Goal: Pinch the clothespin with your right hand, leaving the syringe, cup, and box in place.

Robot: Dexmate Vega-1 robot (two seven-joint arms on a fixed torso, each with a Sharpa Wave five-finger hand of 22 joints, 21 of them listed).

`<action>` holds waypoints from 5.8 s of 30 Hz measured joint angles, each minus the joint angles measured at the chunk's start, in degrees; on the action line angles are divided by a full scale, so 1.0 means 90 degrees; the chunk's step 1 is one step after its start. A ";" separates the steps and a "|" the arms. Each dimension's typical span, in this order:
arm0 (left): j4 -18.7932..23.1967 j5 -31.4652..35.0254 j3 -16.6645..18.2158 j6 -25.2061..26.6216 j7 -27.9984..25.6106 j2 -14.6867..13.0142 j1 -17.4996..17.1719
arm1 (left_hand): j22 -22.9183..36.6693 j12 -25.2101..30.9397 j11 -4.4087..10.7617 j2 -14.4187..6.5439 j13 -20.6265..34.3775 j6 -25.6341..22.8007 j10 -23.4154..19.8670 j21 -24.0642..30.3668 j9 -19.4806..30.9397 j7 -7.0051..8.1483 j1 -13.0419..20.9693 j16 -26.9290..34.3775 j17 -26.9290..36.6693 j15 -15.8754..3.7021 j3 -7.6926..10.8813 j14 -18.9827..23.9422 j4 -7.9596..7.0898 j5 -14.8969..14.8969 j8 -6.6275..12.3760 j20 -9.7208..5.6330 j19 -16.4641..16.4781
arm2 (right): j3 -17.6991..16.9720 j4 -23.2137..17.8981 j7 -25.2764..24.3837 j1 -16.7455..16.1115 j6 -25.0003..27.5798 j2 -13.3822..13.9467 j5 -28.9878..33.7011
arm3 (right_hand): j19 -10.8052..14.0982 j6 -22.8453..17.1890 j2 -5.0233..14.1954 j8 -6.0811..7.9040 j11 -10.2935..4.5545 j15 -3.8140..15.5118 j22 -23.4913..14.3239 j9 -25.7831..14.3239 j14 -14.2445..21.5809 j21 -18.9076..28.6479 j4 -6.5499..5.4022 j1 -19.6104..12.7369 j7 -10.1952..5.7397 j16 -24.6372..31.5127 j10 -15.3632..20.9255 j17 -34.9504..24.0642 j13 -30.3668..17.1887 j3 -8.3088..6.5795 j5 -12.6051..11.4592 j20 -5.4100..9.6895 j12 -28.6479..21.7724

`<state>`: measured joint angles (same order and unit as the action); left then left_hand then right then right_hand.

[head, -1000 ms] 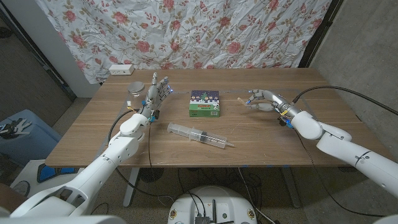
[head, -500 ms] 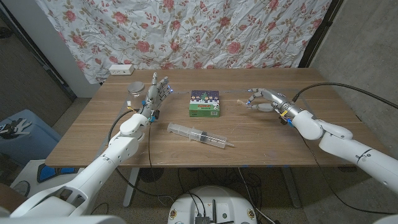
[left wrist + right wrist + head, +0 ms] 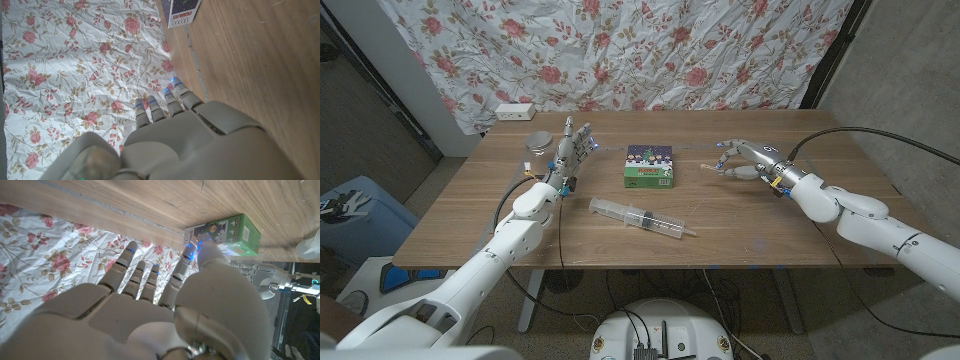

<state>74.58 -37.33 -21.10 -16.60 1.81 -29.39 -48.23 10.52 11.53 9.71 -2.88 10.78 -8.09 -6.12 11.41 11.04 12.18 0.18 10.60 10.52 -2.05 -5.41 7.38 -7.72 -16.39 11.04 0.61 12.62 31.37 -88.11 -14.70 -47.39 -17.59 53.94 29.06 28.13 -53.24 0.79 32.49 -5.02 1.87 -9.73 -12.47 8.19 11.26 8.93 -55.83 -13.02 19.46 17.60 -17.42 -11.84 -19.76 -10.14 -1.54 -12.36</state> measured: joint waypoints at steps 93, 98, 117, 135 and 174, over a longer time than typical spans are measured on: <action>-0.0002 0.0001 0.0000 0.0001 0.0000 0.0001 -0.0002 | 0.0000 0.0000 0.0000 0.0000 0.0000 0.0000 0.0000 0.0000 0.0000 0.0000 0.0000 0.0000 0.0000 0.0000 0.0000 0.0000 0.0000 0.0000 0.0000 0.0000 0.0000 | 0.1173 0.0093 0.0378 0.0888 0.0848 0.0050 0.2389 | -0.0115 0.0542 -0.0021 -0.0214 0.0129 -0.0003 0.0000 -0.0063 0.0001 0.0000 -0.0015 0.0022 0.0037 0.0000 -0.0198 -0.0061 -0.0032 0.0172 -0.0001 -0.0114 0.0056; -0.0002 0.0001 0.0000 0.0001 0.0000 0.0001 -0.0001 | 0.0000 0.0000 0.0000 0.0000 0.0000 0.0000 0.0000 0.0000 0.0000 0.0000 0.0000 0.0000 0.0000 0.0000 0.0000 0.0000 0.0000 0.0000 0.0000 0.0000 0.0000 | 0.1179 0.0095 0.0410 0.0894 0.0855 0.0051 0.2371 | -0.0162 0.0946 -0.0101 -0.0396 0.0194 -0.0075 0.0000 -0.0047 -0.0071 0.0000 -0.0055 0.0180 0.0046 -0.0052 -0.0356 -0.0089 -0.0032 0.0212 -0.0001 -0.0161 0.0098; -0.0001 0.0001 0.0001 0.0001 -0.0003 -0.0001 -0.0001 | 0.0000 0.0000 0.0000 0.0000 0.0000 0.0000 0.0000 0.0000 0.0000 0.0000 0.0000 0.0000 0.0000 0.0000 0.0000 0.0000 0.0000 0.0000 0.0000 0.0000 0.0000 | 0.1064 -0.0032 0.0789 0.0913 0.0806 0.0191 0.2132 | -0.0513 0.2428 -0.0482 -0.1125 0.0477 -0.0431 0.0000 0.0054 -0.0427 -0.0054 -0.0256 0.1072 0.0226 -0.0324 -0.0985 -0.0120 -0.0062 0.0607 -0.0101 -0.0381 0.0128; -0.0001 0.0003 -0.0001 0.0000 -0.0003 0.0003 -0.0002 | 0.0000 0.0000 0.0000 0.0000 0.0000 0.0000 0.0000 0.0000 0.0000 0.0000 0.0000 0.0000 0.0000 0.0000 0.0000 0.0000 0.0000 0.0000 0.0000 0.0000 0.0000 | 0.0869 0.0137 0.0903 0.0908 0.0358 0.0221 0.1426 | -0.0913 0.3891 -0.0302 -0.1963 0.0633 -0.0639 0.0000 0.0114 -0.0707 -0.0054 -0.0684 0.2335 0.0588 -0.0494 -0.1365 -0.0150 -0.0076 0.0886 -0.0152 -0.0546 0.0098; -0.0005 0.0003 -0.0002 -0.0003 -0.0003 0.0004 -0.0001 | 0.0000 0.0000 0.0000 0.0000 0.0000 0.0000 0.0000 0.0000 0.0000 0.0000 0.0000 0.0000 0.0000 0.0000 0.0000 0.0000 0.0000 0.0000 0.0000 0.0000 0.0000 | -0.0365 0.0899 0.0525 -0.0022 0.0194 -0.1020 -0.3021 | -0.0797 0.3790 0.0084 -0.2245 0.0410 -0.0183 0.0015 0.0231 -0.0500 -0.0053 -0.0859 0.3035 0.0537 -0.0494 -0.0794 0.0016 0.0101 0.0964 -0.0026 0.0025 0.0000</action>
<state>74.54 -37.31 -21.12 -16.63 1.79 -29.35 -48.24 10.52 11.53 9.71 -2.88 10.78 -8.09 -6.12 11.41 11.05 12.18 0.18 10.60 10.52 -2.05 -5.42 7.37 -7.72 -16.39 11.04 0.61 12.62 28.08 -80.03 -9.98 -47.59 -15.85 44.77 1.87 20.96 -19.13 1.54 12.28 -1.33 0.22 -9.59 -10.39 3.69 10.78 1.20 -28.51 -8.19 15.01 10.46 -17.28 -10.93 -11.08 -10.38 -1.31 -12.36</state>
